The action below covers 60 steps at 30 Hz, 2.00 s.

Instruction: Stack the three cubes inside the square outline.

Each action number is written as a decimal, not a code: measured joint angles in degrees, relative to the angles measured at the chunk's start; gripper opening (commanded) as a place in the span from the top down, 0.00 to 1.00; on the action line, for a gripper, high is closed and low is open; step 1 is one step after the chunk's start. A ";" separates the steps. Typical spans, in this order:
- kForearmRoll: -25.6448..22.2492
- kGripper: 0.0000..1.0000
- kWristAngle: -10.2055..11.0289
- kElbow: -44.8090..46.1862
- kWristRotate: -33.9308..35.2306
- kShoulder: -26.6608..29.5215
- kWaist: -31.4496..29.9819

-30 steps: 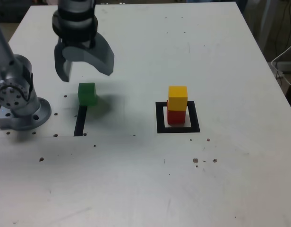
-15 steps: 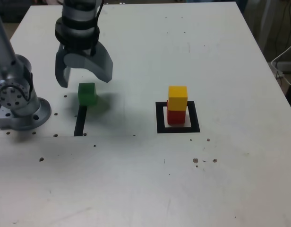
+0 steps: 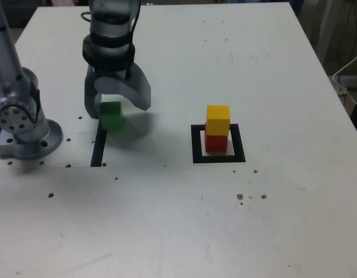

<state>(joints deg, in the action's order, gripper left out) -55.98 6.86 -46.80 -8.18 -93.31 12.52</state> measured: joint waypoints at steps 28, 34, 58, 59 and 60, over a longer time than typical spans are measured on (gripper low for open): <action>1.65 0.65 -0.07 -0.04 0.05 -4.16 3.14; 3.06 0.79 -1.21 -0.12 -1.25 -5.40 3.14; -9.55 0.85 -2.72 -13.63 -3.86 -2.69 -1.75; -11.08 0.85 -2.80 -15.44 -3.86 -2.60 -2.02; -12.25 0.85 -2.89 -16.87 -3.86 -2.59 -2.22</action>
<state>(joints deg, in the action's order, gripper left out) -68.23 3.98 -63.67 -12.04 -95.91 10.30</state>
